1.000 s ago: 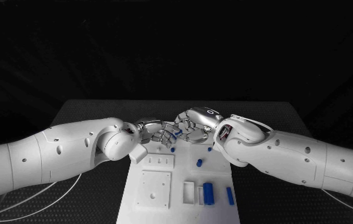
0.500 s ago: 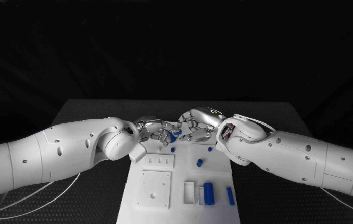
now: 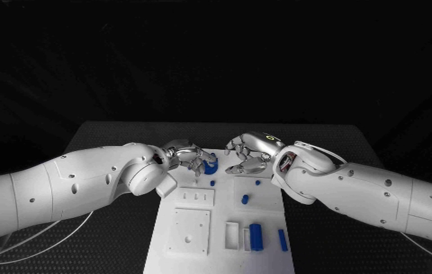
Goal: Assemble the parts on the task board
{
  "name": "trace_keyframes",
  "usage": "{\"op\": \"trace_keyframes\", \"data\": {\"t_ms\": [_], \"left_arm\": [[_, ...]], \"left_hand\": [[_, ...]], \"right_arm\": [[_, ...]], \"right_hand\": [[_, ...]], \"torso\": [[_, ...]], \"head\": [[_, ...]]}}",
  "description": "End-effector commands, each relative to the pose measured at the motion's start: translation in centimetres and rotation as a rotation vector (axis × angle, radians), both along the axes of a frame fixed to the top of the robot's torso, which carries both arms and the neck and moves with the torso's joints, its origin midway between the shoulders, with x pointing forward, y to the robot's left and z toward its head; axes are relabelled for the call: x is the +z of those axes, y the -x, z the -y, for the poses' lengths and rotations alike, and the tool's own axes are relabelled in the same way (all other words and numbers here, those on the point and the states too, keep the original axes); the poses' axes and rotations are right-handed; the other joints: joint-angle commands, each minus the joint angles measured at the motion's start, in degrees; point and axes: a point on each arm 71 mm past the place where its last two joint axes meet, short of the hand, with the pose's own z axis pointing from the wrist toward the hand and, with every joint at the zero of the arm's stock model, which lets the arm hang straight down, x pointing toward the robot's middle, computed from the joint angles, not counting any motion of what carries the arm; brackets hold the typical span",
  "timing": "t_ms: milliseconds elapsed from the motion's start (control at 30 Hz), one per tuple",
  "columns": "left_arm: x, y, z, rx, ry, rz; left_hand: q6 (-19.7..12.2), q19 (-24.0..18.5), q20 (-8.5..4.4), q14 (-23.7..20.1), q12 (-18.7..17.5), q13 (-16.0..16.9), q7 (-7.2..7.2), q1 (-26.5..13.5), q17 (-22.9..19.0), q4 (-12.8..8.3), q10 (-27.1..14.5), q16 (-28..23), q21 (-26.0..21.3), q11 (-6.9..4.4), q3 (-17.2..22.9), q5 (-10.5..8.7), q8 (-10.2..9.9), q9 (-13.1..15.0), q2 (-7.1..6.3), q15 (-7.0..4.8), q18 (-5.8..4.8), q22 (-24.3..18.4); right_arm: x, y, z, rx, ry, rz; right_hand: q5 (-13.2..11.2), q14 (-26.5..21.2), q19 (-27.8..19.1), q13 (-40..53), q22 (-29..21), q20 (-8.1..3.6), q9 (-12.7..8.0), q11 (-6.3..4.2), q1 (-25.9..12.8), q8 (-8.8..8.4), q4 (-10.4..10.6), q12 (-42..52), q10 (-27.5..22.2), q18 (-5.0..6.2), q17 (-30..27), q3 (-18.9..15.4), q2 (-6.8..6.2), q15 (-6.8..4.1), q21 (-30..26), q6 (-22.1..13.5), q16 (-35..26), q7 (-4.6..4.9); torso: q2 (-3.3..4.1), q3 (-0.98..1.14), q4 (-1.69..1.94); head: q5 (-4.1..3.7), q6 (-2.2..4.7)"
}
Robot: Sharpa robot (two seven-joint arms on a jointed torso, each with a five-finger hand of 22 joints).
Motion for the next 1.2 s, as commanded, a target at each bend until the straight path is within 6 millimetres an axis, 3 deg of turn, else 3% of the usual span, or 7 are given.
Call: {"op": "trace_keyframes", "data": {"t_ms": [33,467,667,833,1067,1133,1200], "left_arm": [[0.3,-0.5,-0.7,0.0,-0.16,0.127],[-0.3,-1.0,-1.4,-0.026,-0.42,0.152],[-0.6,-0.8,-1.3,-0.05,-0.512,0.12],[-0.4,-1.0,-0.7,-0.095,-0.548,0.111],[-0.6,-0.8,0.8,-0.175,-0.684,0.144],[-0.5,-0.7,1.4,-0.201,-0.733,0.17],[-0.5,-0.5,1.8,-0.217,-0.753,0.184]], "left_hand": [[4.05,0.69,-3.1,0.35,0.59,-0.1,-3.16,0.14,-0.16,-0.01,-1.47,0.61,0.66,-2.38,0.03,0.27,0.48,0.11,-0.9,-0.53,-0.26,1.1],[6.62,2.83,-4.82,3.09,3.97,-0.57,-4.3,0.5,-1.48,0.45,1.24,3.73,3.82,-4.0,-0.22,2.15,0.92,0.92,-2.1,-2.45,0.07,1.04],[7.0,2.29,-5.05,2.69,4.61,-1.02,-4.41,-0.13,-2.14,-0.42,1.19,4.35,4.37,-4.03,-0.17,5.87,0.72,1.15,-1.58,-2.55,-0.2,0.95],[7.77,2.65,-5.4,3.12,5.28,-1.53,-4.68,-1.79,-2.81,-1.99,1.7,5.29,5.28,-4.34,-0.25,8.45,0.69,1.41,-0.88,-2.88,-0.13,0.86],[8.95,3.73,-6.01,4.22,6.09,-1.94,-5.2,-3.06,-3.46,-2.59,2.77,6.33,6.36,-4.95,0.03,9.63,1.03,1.82,-0.38,-3.56,0.13,0.71],[9.51,4.2,-6.32,4.92,6.44,-2.3,-5.48,-4.14,-3.89,-3.62,3.42,6.9,6.88,-5.25,0.24,11.13,1.27,2.14,0.49,-3.89,0.22,0.59],[9.81,4.45,-6.55,5.29,6.49,-2.66,-5.67,-4.0,-4.26,-3.8,3.81,7.13,7.06,-5.45,1.9,10.08,1.39,2.31,-0.07,-4.09,0.33,0.39]], "right_arm": [[0.0,-0.3,1.3,-0.035,-0.041,-0.01],[1.3,-4.1,7.2,-0.262,-0.305,-0.186],[2.2,-6.3,9.7,-0.339,-0.392,-0.2],[2.6,-8.0,11.4,-0.404,-0.442,-0.2],[2.5,-8.7,11.2,-0.409,-0.443,-0.208],[2.5,-8.8,11.1,-0.403,-0.447,-0.222],[2.5,-8.9,11.0,-0.399,-0.446,-0.225]], "right_hand": [[0.51,-0.38,-0.27,-0.09,0.59,-0.1,-0.06,-0.04,-0.35,-0.28,0.04,0.31,-0.41,0.34,-0.1,-0.37,0.4,0.08,-0.34,0.76,-0.07,0.55],[2.85,-0.44,-0.29,-0.5,0.63,-0.08,-0.23,-0.15,0.27,-0.22,0.33,0.49,-0.44,0.34,-0.39,-0.38,1.09,-0.02,-0.44,1.19,0.01,0.44],[5.58,-2.91,-3.17,-2.56,0.16,0.99,-0.62,0.3,-0.44,-0.6,0.42,-1.69,-2.13,0.13,-2.3,-0.68,2.3,0.53,-2.61,0.71,-2.77,0.8],[5.98,-6.83,-9.46,-12.57,-3.05,3.73,-1.17,1.52,-1.54,-0.79,0.12,-11.72,-3.34,-1.01,-9.97,-0.19,2.75,2.61,-10.47,-0.23,-13.39,1.78],[6.54,-9.03,-12.93,-20.27,-3.84,5.26,-1.86,2.28,-1.45,-0.63,-0.35,-16.79,-3.49,-1.49,-14.27,-0.85,3.15,4.75,-14.64,-0.82,-18.49,2.23],[6.99,-9.51,-13.59,-21.84,-3.89,5.56,-2.06,2.46,-1.72,-0.58,-0.01,-17.53,-3.61,-1.53,-15.21,-0.98,3.38,5.12,-15.36,-0.94,-19.4,2.31],[7.77,-9.27,-14.44,-24.91,-4.56,6.02,-2.25,2.91,-2.07,-0.41,0.05,-19.75,-3.55,-1.52,-18.04,-0.85,3.73,5.85,-17.05,-1.07,-22.7,2.41]], "torso": [[-0.01,0.02,-0.01],[-0.27,0.01,0.04],[-0.63,0.0,0.11],[-1.08,0.02,0.12],[-1.78,0.11,0.35],[-1.98,0.13,0.44],[-2.16,0.13,0.53]], "head": [[0.27,-0.07],[1.02,-0.7],[1.21,-1.36],[1.48,-2.2],[1.51,-3.39],[1.56,-3.62],[1.53,-3.78]]}}
